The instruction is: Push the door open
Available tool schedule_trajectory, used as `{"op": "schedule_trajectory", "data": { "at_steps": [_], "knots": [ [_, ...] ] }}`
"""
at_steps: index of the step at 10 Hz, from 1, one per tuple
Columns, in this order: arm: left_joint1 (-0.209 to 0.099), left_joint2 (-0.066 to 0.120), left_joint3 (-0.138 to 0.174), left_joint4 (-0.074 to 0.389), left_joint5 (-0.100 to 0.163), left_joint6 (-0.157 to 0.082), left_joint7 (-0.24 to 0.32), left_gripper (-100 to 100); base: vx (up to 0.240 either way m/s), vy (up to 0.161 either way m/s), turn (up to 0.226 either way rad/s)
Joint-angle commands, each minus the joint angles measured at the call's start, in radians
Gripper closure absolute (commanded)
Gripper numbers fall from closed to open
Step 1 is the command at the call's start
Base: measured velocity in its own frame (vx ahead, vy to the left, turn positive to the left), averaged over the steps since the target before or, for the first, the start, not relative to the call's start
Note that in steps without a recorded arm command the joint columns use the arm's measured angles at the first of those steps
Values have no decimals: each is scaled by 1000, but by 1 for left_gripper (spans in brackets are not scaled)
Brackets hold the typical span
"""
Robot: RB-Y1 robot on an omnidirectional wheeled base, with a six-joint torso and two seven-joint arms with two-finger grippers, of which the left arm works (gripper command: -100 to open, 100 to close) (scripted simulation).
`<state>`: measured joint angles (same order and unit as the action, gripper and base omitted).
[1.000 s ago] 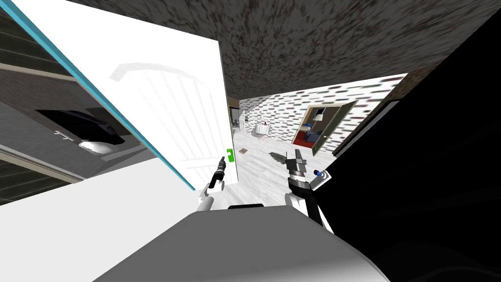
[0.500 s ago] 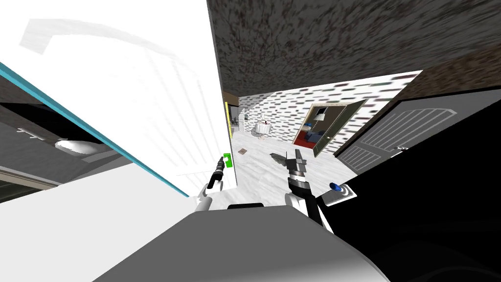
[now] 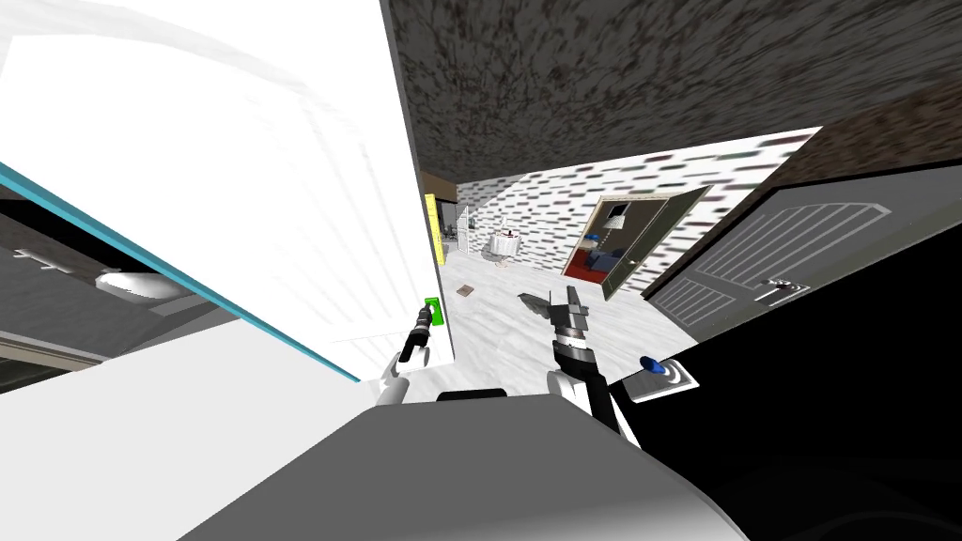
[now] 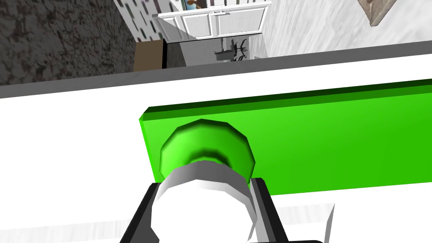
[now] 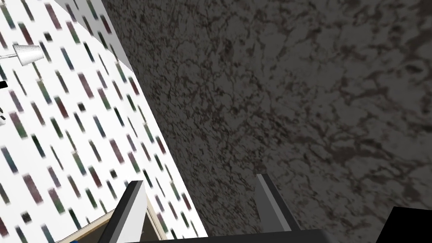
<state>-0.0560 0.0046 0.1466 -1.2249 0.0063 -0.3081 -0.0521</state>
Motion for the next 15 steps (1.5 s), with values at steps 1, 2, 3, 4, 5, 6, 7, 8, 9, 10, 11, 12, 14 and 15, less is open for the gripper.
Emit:
{"op": "schedule_trajectory", "data": {
  "at_steps": [1, 2, 3, 4, 5, 6, 7, 8, 9, 10, 11, 12, 14, 15],
  "knots": [
    [1, 0, 1, 0, 1, 0, 1, 100, -20, 1, -2],
    [1, 0, 1, 0, 1, 0, 1, 100, -11, -1, 2],
    [1, 0, 1, 0, 1, 0, 1, 100, 0, 0, 0],
    [4, 13, 15, 0, 4, 5, -2, 100, 102, -53, 14],
    [4, 18, 23, -2, 6, 6, -3, 100, 140, -75, 62],
    [5, 22, 33, -4, 8, 7, -4, 100, 185, -70, 56],
    [5, 25, 43, -6, 11, 9, -5, 100, 201, -91, 39],
    [6, 26, 54, -8, 13, 11, -6, 100, 228, -85, 68],
    [6, 25, 66, -10, 16, 12, -8, 100, 233, -63, 62],
    [7, 22, 77, -13, 19, 14, -9, 100, 190, -81, 59],
    [7, 17, 88, -15, 22, 16, -10, 100, 200, -95, 77],
    [8, 8, 103, -18, 25, 18, -12, 100, 204, -86, 90],
    [9, -12, 123, -22, 30, 21, -15, 100, 204, -57, 64],
    [9, -24, 132, -23, 32, 22, -16, 100, 163, -66, 58]
  ]
}}
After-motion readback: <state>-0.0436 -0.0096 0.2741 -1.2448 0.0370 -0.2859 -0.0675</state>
